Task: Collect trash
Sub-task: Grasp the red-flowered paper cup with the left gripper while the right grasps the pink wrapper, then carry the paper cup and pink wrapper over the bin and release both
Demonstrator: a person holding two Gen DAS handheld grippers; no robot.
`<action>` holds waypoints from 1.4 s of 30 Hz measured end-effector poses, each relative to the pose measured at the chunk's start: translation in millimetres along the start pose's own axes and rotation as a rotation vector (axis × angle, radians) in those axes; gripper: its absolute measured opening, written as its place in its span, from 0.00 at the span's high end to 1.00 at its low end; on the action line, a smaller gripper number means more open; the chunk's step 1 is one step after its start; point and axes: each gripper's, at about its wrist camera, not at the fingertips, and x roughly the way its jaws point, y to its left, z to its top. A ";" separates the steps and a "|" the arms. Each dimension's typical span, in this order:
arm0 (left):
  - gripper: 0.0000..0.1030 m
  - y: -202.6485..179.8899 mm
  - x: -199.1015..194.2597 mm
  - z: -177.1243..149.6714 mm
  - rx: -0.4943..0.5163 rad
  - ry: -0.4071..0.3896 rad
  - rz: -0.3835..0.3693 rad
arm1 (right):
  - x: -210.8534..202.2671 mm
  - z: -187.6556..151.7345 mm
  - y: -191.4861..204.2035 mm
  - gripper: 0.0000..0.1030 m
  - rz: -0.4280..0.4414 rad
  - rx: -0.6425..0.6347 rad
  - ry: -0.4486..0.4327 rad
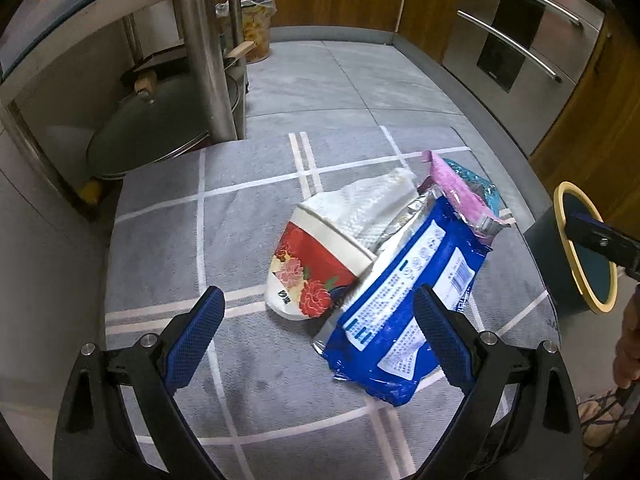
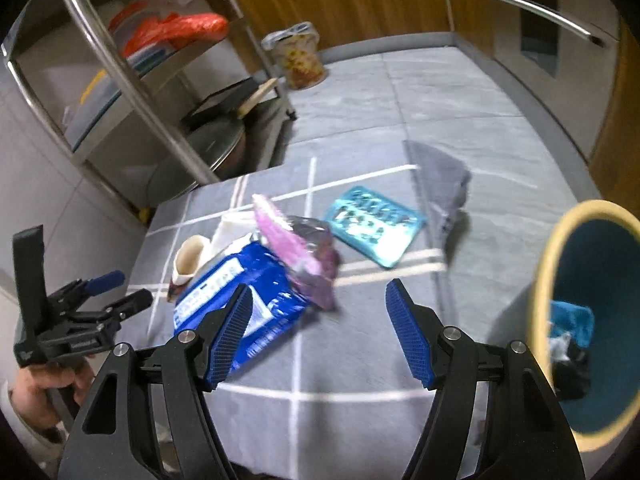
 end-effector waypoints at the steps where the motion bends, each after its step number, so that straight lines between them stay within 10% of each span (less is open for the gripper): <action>1: 0.10 1.0 2.1 0.4 -0.005 0.005 -0.007 | 7.4 1.6 4.0 0.32 0.001 -0.006 0.008; 11: 0.18 -7.3 23.0 5.4 0.014 0.053 -0.076 | 63.8 10.5 8.5 0.33 0.029 0.020 0.081; 17: 0.25 -9.5 38.8 8.8 0.011 0.096 -0.103 | 80.4 11.3 1.8 0.51 0.065 0.042 0.115; 24: 0.48 2.0 42.0 11.1 -0.036 0.109 -0.135 | 89.0 10.9 1.3 0.78 0.086 0.046 0.137; 31: 0.91 16.1 43.7 3.6 -0.074 0.128 -0.160 | 78.5 7.7 5.3 0.83 0.069 0.009 0.104; 35: 0.99 16.1 40.3 1.8 -0.076 0.121 -0.145 | 63.6 8.1 6.9 0.83 0.066 -0.005 0.073; 40: 0.93 22.4 34.9 -1.2 -0.103 0.107 -0.124 | 44.6 8.2 7.3 0.83 0.072 -0.010 0.044; 41: 0.85 24.0 33.9 -0.3 -0.116 0.104 -0.129 | 40.4 7.7 7.6 0.83 0.075 -0.012 0.039; 42: 0.56 25.7 32.6 0.2 -0.120 0.097 -0.123 | 35.5 6.0 6.9 0.83 0.076 -0.014 0.034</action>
